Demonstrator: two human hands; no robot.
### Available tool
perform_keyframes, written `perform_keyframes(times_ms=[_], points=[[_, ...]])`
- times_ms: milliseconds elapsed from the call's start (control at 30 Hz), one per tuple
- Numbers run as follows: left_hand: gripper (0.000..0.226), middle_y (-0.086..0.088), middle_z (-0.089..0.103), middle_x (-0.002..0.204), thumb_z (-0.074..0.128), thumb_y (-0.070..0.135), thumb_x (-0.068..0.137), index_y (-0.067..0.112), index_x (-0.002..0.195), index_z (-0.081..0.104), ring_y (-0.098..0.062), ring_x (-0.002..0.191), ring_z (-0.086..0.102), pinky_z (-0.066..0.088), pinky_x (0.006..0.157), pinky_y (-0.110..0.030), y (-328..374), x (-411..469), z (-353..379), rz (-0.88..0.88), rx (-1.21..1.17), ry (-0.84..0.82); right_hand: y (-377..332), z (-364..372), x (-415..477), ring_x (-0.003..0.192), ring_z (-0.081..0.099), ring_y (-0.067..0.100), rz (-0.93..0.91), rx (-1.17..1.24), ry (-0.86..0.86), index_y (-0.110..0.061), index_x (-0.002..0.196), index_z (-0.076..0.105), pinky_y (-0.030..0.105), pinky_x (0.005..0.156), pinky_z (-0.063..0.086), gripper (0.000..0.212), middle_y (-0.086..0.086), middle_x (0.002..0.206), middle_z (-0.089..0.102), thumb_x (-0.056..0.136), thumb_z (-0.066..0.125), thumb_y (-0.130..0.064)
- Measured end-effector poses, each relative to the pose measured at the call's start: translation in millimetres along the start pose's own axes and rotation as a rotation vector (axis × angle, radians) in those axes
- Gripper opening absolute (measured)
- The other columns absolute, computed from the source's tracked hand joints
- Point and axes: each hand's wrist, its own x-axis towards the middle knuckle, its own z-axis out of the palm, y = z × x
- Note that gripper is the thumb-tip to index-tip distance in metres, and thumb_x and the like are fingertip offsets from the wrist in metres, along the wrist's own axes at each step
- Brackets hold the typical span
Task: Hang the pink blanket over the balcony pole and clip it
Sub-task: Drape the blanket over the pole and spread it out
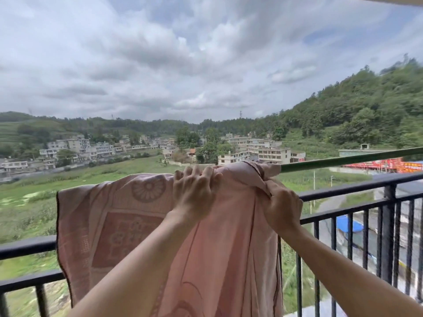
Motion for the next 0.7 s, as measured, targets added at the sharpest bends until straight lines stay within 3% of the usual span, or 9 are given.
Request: perform_keyframes(times_ms=[100,233,367,400,433,500,567,633,700], points=[[0.048,-0.002,0.058,0.106,0.019,0.054,0.096,0.026,0.11,0.056,-0.023,0.099,0.051,0.031,0.087,-0.039,2,2,1,-0.017,0.042,-0.008,9,-19,54,0.066,0.06,0.028,0.07,0.094,0.042,-0.014,0.082,0.068,0.028,0.055,0.035,0.011,0.003,0.072,0.068,0.088,0.061,-0.019],[0.052,-0.003,0.061,0.099,0.02,0.056,0.096,0.023,0.098,0.06,-0.024,0.092,0.055,0.034,0.082,-0.037,14,11,5,-0.084,0.062,0.007,19,-1,150,0.066,0.057,0.026,0.057,0.162,-0.099,-0.011,0.069,0.061,0.034,0.06,0.047,0.023,0.002,0.065,0.062,0.08,0.058,-0.031],[0.047,0.0,0.062,0.093,0.024,0.054,0.096,0.023,0.087,0.058,-0.022,0.087,0.055,0.036,0.079,-0.035,7,18,10,-0.18,0.047,0.022,34,27,224,0.061,0.044,0.021,0.157,0.222,-0.106,-0.011,0.048,0.04,0.032,0.056,0.034,0.037,-0.001,0.05,0.037,0.079,0.059,-0.018],[0.047,0.001,0.062,0.092,0.023,0.054,0.096,0.023,0.083,0.057,-0.022,0.086,0.056,0.038,0.08,-0.036,5,18,10,-0.199,0.039,0.024,43,31,240,0.064,0.046,0.021,0.217,0.237,-0.056,-0.011,0.048,0.038,0.032,0.058,0.034,0.037,0.014,0.054,0.037,0.079,0.058,-0.018],[0.048,0.001,0.063,0.09,0.022,0.054,0.096,0.024,0.078,0.055,-0.022,0.086,0.056,0.039,0.082,-0.037,5,19,10,-0.212,0.033,0.032,53,36,253,0.07,0.051,0.021,0.284,0.25,-0.017,-0.011,0.052,0.041,0.033,0.061,0.037,0.034,0.0,0.065,0.036,0.08,0.058,-0.019],[0.045,0.003,0.062,0.089,0.021,0.055,0.095,0.027,0.073,0.049,-0.021,0.085,0.055,0.04,0.083,-0.038,7,19,10,-0.227,0.024,0.041,77,41,268,0.092,0.062,0.026,0.405,0.227,-0.038,-0.012,0.071,0.057,0.036,0.074,0.047,0.015,0.014,0.089,0.065,0.082,0.059,-0.022],[0.045,0.003,0.063,0.09,0.021,0.053,0.097,0.026,0.075,0.051,-0.02,0.086,0.055,0.038,0.082,-0.037,13,22,12,-0.254,0.021,0.035,97,46,262,0.092,0.063,0.03,0.389,0.112,-0.287,0.002,0.092,0.065,0.035,0.076,0.049,0.024,0.018,0.1,0.066,0.084,0.063,-0.021],[0.043,0.002,0.064,0.092,0.024,0.049,0.098,0.024,0.083,0.057,-0.022,0.089,0.057,0.038,0.086,-0.04,20,27,13,-0.301,0.007,0.022,106,48,243,0.079,0.062,0.028,0.233,-0.058,-0.654,0.004,0.087,0.069,0.032,0.067,0.048,0.031,0.017,0.093,0.069,0.081,0.071,-0.027],[0.032,0.0,0.065,0.101,0.029,0.038,0.098,0.026,0.099,0.059,-0.023,0.095,0.058,0.035,0.091,-0.043,31,31,13,-0.348,-0.035,0.055,108,44,220,0.084,0.065,0.024,0.107,-0.144,-0.914,-0.003,0.085,0.074,0.032,0.072,0.051,0.029,0.012,0.095,0.072,0.076,0.075,-0.031]])
